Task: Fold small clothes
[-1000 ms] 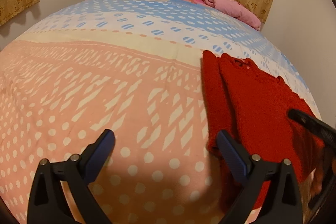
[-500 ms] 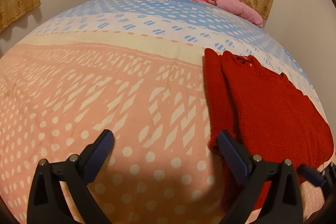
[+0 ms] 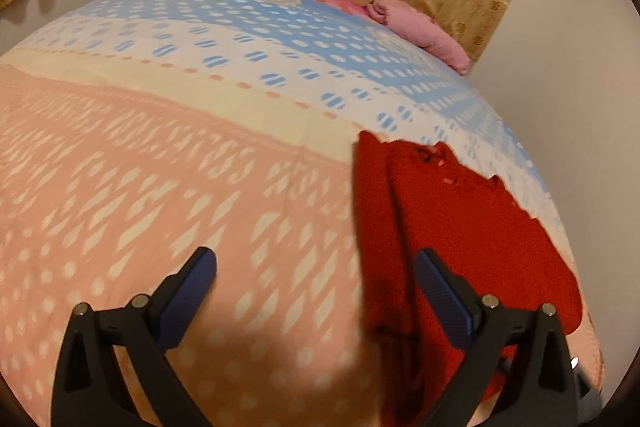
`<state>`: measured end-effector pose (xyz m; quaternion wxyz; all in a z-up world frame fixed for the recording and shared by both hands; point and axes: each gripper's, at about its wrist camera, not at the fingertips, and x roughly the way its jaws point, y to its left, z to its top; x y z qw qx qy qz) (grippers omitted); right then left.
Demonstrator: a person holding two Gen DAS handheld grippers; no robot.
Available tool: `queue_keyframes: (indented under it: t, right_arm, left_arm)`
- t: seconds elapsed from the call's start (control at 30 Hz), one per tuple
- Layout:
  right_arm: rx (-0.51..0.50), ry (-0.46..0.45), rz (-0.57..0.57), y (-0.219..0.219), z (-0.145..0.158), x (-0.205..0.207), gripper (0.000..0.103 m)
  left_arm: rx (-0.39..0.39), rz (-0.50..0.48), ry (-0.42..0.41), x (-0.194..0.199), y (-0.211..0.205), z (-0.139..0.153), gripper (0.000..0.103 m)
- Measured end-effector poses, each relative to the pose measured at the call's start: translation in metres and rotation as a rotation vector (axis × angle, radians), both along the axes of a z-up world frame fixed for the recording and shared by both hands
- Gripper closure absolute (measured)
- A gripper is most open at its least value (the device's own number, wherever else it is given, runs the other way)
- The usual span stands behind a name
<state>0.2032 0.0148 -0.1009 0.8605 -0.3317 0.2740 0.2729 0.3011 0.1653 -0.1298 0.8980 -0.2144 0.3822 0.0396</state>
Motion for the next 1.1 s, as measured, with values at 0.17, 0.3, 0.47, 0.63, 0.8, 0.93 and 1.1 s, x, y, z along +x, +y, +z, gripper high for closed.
queue_keyframes:
  t: [0.17, 0.3, 0.47, 0.63, 0.8, 0.93, 1.1]
  right_arm:
    - [-0.021, -0.014, -0.008, 0.011, -0.002, 0.004, 0.047]
    - [-0.025, -0.029, -0.015, 0.013, -0.005, 0.005, 0.047]
    - [-0.046, -0.068, -0.019, 0.017, -0.009, 0.001, 0.047]
    - [-0.045, -0.062, -0.001, 0.017, -0.009, -0.002, 0.065]
    - [-0.025, -0.029, 0.022, 0.014, -0.005, -0.003, 0.09]
    - [0.086, -0.004, 0.006, -0.006, 0.013, -0.004, 0.092]
    - [0.185, 0.009, -0.033, -0.029, 0.028, -0.005, 0.095]
  left_arm:
    - [-0.05, -0.084, 0.017, 0.032, -0.011, -0.002, 0.002]
    - [-0.069, -0.149, 0.024, 0.051, -0.025, -0.005, 0.006]
    - [-0.107, -0.154, 0.038, 0.066, -0.027, -0.016, 0.017]
    - [-0.177, -0.232, 0.068, 0.073, -0.026, -0.019, 0.088]
    - [-0.259, -0.198, 0.06, 0.069, -0.017, -0.013, 0.088]
    - [-0.304, -0.189, 0.038, 0.066, -0.017, -0.005, 0.089]
    - [-0.359, -0.193, -0.011, 0.065, -0.024, 0.013, 0.089]
